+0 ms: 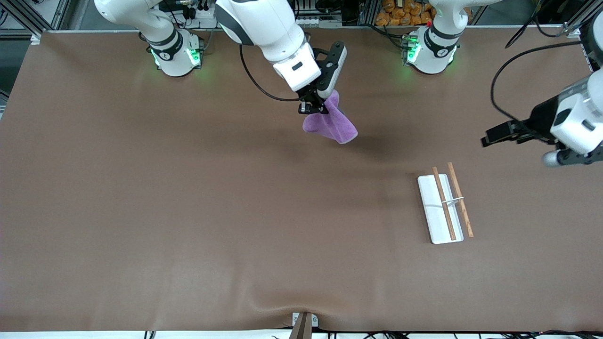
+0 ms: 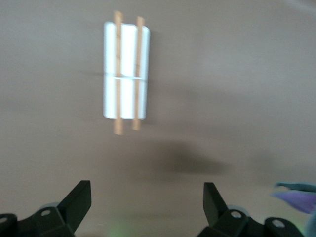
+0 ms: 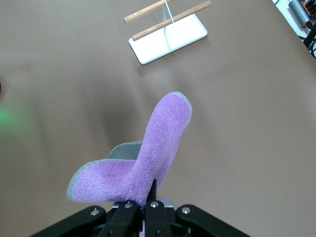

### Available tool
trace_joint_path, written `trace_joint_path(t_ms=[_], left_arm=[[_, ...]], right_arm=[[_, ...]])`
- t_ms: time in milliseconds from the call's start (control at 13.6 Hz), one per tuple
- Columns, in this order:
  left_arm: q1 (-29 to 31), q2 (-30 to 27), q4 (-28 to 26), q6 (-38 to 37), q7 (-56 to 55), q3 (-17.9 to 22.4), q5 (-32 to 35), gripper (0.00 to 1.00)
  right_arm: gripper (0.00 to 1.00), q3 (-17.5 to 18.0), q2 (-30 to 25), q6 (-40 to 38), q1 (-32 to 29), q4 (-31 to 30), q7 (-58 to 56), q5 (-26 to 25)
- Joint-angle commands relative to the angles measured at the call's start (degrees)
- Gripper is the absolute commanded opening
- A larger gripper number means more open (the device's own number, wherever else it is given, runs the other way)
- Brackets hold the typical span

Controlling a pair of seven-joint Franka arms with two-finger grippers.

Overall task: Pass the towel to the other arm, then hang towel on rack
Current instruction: 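Lift the towel with the right gripper while the left gripper approaches, then move the left gripper toward the towel held by the right gripper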

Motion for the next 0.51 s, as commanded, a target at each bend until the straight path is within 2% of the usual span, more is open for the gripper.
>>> trace_joint_path(t_ms=[0, 147, 440], left_arm=[[0.0, 2.6, 0.1, -1.5, -6.1, -0.1, -6.5, 1.0], [-0.5, 4.1, 0.2, -4.4, -11.4, -0.1, -9.3, 1.0], [-8.6, 8.6, 1.0, -3.6, -26.4, -0.1, -9.7, 1.0]], right_arm=[[0.0, -0.7, 0.5, 0.3, 0.5, 0.9, -3.2, -0.1], [0.0, -0.8, 1.0, 0.3, 0.9, 0.9, -4.4, -0.4], [0.0, -0.8, 2.6, 1.0, 1.3, 1.4, -5.1, -0.9]])
